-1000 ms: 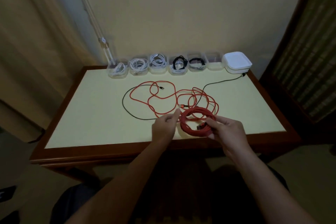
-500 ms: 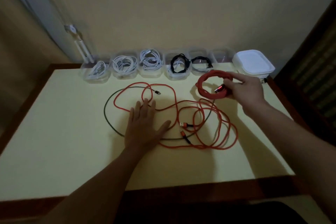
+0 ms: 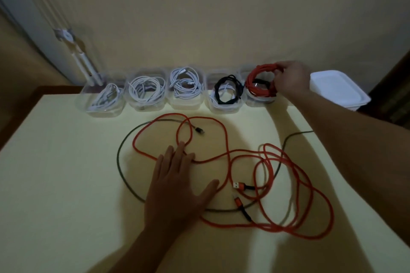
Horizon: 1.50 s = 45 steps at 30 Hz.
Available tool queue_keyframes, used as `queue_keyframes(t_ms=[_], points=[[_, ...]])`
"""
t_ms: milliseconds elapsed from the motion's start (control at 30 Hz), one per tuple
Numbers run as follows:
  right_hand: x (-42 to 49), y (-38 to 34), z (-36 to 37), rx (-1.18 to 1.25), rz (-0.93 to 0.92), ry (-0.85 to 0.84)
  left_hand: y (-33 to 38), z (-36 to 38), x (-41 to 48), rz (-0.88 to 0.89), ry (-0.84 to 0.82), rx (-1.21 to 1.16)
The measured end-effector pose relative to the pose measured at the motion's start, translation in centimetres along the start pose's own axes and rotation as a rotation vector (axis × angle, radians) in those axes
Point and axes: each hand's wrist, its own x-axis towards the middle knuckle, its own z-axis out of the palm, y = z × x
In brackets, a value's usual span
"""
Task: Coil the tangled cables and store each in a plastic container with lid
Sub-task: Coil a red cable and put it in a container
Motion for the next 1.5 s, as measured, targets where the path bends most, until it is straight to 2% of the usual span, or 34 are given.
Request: queue_keyframes(t_ms=[167, 267, 400, 533, 700, 867, 967, 1333, 1433, 1500], points=[[0.1, 0.4, 2.2, -0.347, -0.164, -0.001, 0.0, 0.2, 0.1, -0.003, 0.003, 0.007], [-0.1, 0.8, 3.4, -0.343, -0.237, -0.054, 0.0, 0.2, 0.0, -0.002, 0.009, 0.001], [-0.2, 1.4, 4.1, -0.395, -0.161, -0.257, 0.1, 0.2, 0.0, -0.003, 0.005, 0.000], [0.7, 1.5, 4.2, -0.409, -0.174, -0.313, 0.2, 0.2, 0.0, -0.007, 0.003, 0.003], [-0.2, 1.4, 3.9, -0.112, -0.172, -0.154, 0.3, 0.1, -0.1, -0.005, 0.005, 0.011], [0.2, 0.8, 3.1, -0.192, -0.213, -0.056, 0.3, 0.0, -0.1, -0.009, -0.008, 0.006], [0.7, 0.7, 2.3, -0.105, -0.157, 0.039, 0.3, 0.0, -0.1, -0.008, -0.008, 0.018], [2.9, -0.4, 0.7, 0.047, 0.011, 0.161, 0.1, 0.3, 0.1, 0.002, -0.001, 0.011], [3.0, -0.4, 0.7, 0.039, 0.040, 0.143, 0.1, 0.4, 0.1, -0.001, -0.003, 0.005], [2.4, -0.3, 1.0, -0.051, -0.011, 0.076, 0.0, 0.4, 0.1, -0.009, -0.009, 0.003]])
